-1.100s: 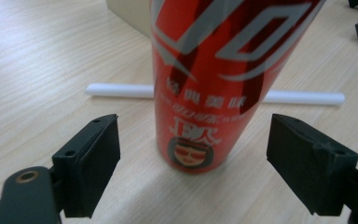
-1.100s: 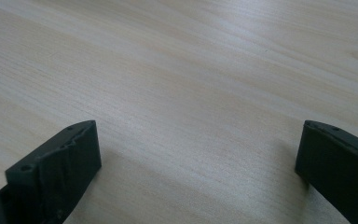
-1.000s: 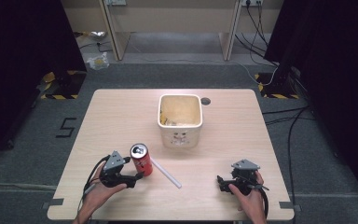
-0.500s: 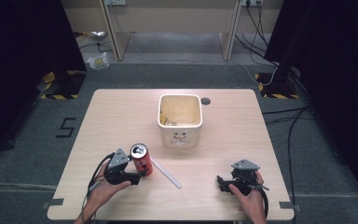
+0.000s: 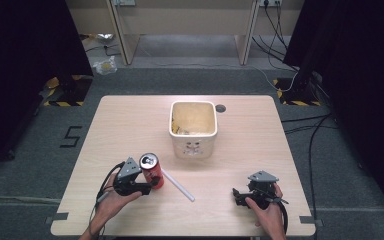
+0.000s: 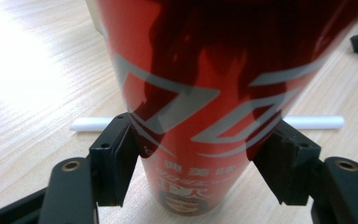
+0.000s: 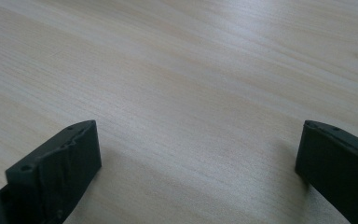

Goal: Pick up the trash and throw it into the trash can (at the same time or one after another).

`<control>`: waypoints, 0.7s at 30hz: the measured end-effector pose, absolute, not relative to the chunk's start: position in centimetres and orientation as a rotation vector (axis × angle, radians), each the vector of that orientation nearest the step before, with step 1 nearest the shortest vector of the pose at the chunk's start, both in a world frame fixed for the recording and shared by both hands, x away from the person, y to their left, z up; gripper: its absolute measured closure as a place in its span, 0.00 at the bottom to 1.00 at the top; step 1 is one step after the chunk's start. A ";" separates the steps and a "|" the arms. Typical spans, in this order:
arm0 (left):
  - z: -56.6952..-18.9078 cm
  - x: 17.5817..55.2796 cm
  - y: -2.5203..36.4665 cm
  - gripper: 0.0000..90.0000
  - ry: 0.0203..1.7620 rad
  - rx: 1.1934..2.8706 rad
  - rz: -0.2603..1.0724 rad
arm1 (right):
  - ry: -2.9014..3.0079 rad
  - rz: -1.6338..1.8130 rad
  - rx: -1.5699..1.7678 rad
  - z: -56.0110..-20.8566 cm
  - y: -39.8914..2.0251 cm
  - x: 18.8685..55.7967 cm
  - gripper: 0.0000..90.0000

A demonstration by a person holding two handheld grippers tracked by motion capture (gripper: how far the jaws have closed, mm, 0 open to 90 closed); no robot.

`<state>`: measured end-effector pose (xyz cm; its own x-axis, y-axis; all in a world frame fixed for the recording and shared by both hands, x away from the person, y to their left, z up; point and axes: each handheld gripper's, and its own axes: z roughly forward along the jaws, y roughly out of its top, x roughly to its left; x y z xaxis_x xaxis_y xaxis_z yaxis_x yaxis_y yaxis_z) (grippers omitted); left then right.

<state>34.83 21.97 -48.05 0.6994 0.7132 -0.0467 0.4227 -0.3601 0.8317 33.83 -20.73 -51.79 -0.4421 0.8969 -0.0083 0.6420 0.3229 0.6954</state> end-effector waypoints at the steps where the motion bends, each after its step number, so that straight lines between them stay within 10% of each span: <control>1: -47.9 34.8 22.1 0.38 0.872 2.003 0.410 | 2.201 0.884 1.364 -51.8 -20.7 33.8 0.00; 21: -44.9 35.7 22.9 0.38 0.839 2.012 0.391 | 2.201 0.884 1.364 -51.8 -20.7 33.8 0.00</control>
